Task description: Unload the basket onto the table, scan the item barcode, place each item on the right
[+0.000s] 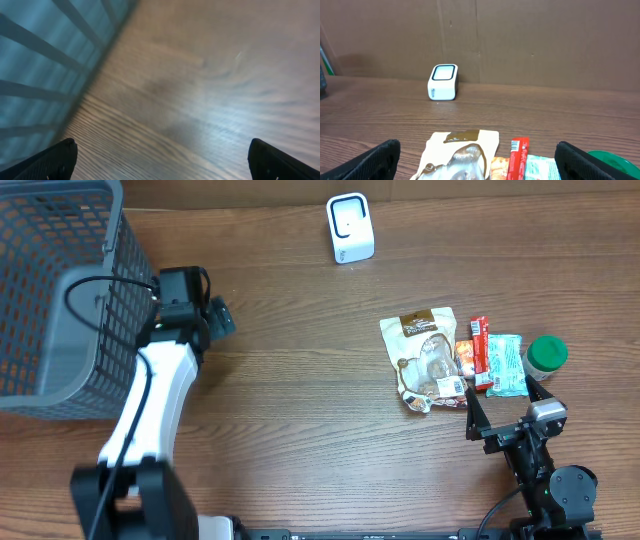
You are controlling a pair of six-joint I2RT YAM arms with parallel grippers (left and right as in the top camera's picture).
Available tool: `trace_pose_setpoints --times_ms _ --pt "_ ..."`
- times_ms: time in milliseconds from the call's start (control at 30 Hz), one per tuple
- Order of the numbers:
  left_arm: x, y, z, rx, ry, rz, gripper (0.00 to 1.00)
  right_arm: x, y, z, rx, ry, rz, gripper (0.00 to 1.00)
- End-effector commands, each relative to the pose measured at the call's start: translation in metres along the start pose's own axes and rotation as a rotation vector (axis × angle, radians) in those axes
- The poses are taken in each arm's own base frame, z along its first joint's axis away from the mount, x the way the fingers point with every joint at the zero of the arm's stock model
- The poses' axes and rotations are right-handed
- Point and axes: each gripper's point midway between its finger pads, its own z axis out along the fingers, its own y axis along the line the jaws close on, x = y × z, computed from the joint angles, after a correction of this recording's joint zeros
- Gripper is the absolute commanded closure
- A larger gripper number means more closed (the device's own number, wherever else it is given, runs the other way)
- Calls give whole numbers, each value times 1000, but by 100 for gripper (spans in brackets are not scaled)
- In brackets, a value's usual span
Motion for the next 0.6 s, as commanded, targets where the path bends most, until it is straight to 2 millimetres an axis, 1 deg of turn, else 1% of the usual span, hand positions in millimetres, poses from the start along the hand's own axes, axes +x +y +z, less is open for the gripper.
trace_pose_setpoints --times_ms 0,33,100,167,233,333,400,467,500,567 --pt "-49 13 -76 50 -221 -61 1 2 -1 0 1 -3 -8 0" --pt "-56 16 -93 64 -264 -76 0 2 -1 0 1 -3 -8 0" --pt "-70 26 -138 98 -376 -113 0 2 -1 0 1 -3 -8 0" --pt "-78 38 -181 131 -482 -148 0 2 -1 0 1 -3 -8 0" --pt "-81 49 -219 161 -576 -180 0 2 -1 0 1 -3 -8 0" --pt "-79 65 -267 197 -693 -219 0 2 -1 0 1 -3 -8 0" --pt "-75 74 -291 216 -754 -240 0 2 -1 0 1 -3 -8 0" --pt "-71 82 -310 231 -803 -256 0 2 -1 0 1 -3 -8 0" --pt "-70 84 -316 237 -819 -261 0 2 -1 0 1 -3 -8 0" --pt "-68 86 -319 238 -825 -263 0 2 -1 0 1 -3 -8 0"
